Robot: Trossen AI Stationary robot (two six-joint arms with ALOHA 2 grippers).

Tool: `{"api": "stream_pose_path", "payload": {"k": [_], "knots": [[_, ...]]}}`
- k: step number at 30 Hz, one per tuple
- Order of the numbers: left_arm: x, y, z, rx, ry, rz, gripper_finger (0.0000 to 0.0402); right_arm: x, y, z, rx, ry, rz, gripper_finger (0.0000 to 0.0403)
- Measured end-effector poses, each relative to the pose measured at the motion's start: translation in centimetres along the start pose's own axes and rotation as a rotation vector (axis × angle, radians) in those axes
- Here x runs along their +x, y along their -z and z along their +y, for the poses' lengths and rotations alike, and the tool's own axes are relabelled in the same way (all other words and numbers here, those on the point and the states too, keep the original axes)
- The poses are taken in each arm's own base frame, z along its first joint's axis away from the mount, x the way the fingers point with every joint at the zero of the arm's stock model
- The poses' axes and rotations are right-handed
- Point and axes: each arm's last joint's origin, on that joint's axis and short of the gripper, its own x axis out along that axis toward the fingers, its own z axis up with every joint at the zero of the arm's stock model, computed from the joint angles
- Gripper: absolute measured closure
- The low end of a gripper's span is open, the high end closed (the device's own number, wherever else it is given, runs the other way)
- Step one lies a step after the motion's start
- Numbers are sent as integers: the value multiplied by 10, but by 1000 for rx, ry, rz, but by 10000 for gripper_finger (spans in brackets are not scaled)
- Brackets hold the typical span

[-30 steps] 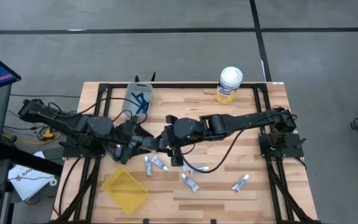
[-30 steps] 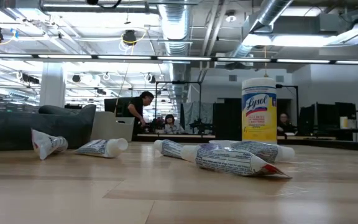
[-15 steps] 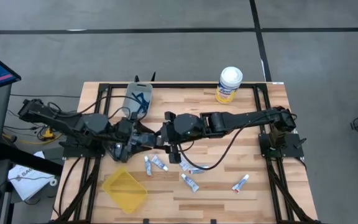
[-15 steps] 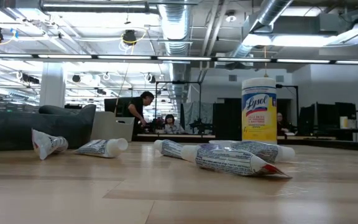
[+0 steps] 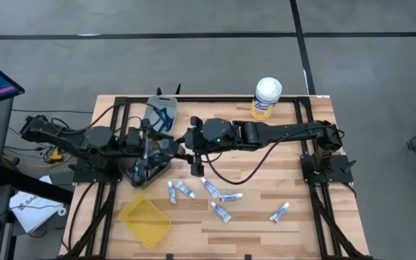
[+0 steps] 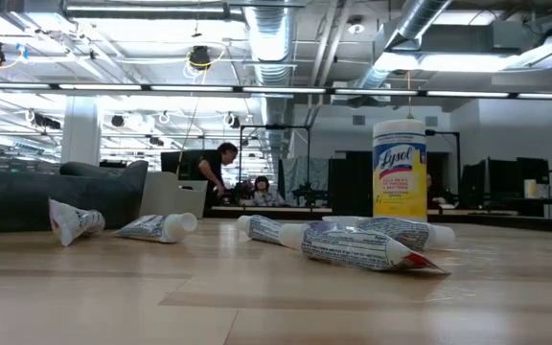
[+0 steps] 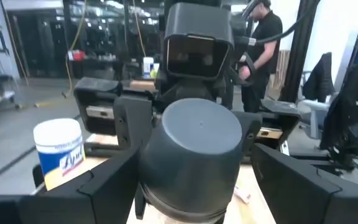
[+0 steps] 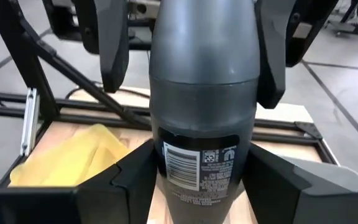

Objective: Pick & Place Travel size toiletries
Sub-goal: Put the deodorant into the black bin

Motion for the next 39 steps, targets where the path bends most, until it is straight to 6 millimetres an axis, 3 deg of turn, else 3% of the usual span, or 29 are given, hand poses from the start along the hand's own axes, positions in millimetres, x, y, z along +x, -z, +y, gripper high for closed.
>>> {"api": "stream_pose_path", "payload": {"k": [19,29,39], "knots": [[18,-3,-5,164,-61,-97,109,0,-5,-3,15,3,-51,206],[17,-5,-5,178,-67,-112,212,0,-5,-2,15,-2,-51,201],[17,-5,-4,177,-113,-106,213,0,-4,-9,29,10,-48,187]]}}
